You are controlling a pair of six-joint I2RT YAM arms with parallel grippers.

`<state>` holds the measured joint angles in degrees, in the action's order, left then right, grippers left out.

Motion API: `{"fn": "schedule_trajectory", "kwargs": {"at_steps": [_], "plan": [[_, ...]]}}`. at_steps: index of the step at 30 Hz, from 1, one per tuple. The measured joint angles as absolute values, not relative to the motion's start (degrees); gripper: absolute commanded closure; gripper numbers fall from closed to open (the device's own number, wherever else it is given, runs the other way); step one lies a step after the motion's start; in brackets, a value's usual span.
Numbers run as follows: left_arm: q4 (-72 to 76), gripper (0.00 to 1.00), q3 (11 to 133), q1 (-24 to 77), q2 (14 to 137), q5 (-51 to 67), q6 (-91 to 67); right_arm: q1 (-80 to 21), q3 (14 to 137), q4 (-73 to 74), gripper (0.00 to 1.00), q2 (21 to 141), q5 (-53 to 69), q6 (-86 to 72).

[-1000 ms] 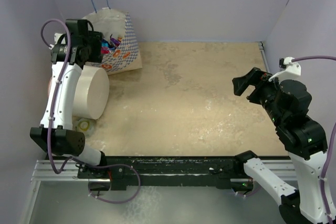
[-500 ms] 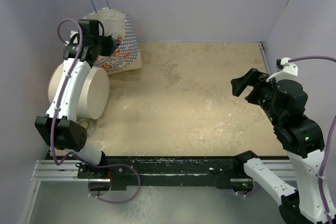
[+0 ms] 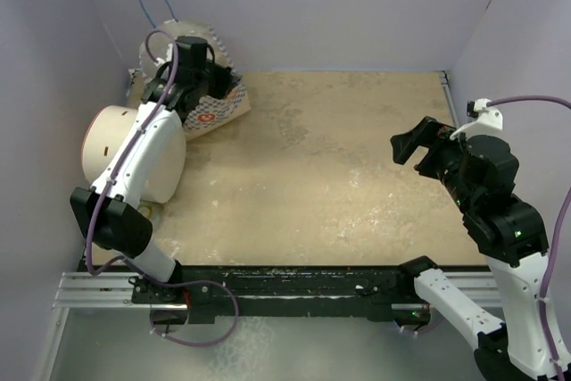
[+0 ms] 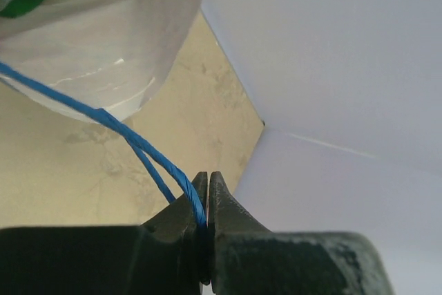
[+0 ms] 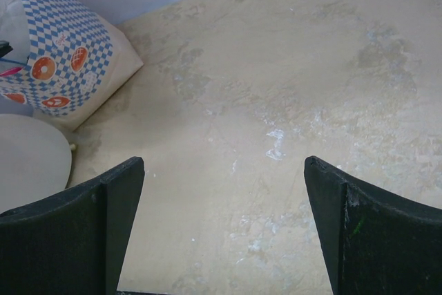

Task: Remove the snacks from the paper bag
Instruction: Move the paper bag to the center of the board, then adjust the paper bag at the center of the board.

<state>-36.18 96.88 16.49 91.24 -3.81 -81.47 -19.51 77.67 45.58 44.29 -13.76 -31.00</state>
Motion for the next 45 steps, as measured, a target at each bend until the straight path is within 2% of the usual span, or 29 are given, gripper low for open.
{"fn": "schedule_trajectory", "kwargs": {"at_steps": [9,16,23,28,34,39,41,45], "plan": [[-35.1,0.92,96.4,28.1,94.0,-0.5,-74.2,-19.5,77.1,44.1,0.0,44.9,-13.8,-31.3],[-35.0,0.91,87.5,36.9,87.1,-0.6,-74.1,-19.5,74.9,42.0,0.0,44.8,-13.8,-31.4],[-36.9,0.91,76.4,45.8,75.0,-2.2,-76.2,-19.5,73.7,39.7,0.01,44.6,-13.7,-31.9],[-45.2,0.89,68.2,47.1,59.6,-4.3,-79.1,-19.5,74.3,39.6,0.0,48.5,-10.8,-32.1],[-58.5,0.89,67.4,47.0,43.9,-11.5,-81.9,-19.5,75.1,37.3,0.0,56.0,-3.1,-30.9],[-68.9,0.88,69.3,47.0,37.9,-17.6,-85.0,-19.5,77.7,33.3,0.0,63.0,4.4,-30.2],[-71.2,0.83,69.6,47.0,36.9,-19.6,-85.6,-19.6,79.0,31.1,0.0,65.8,6.3,-30.3],[-70.9,0.54,70.1,47.0,36.2,-21.7,-84.5,-19.9,82.1,26.9,0.0,72.1,10.3,-30.9]]}}
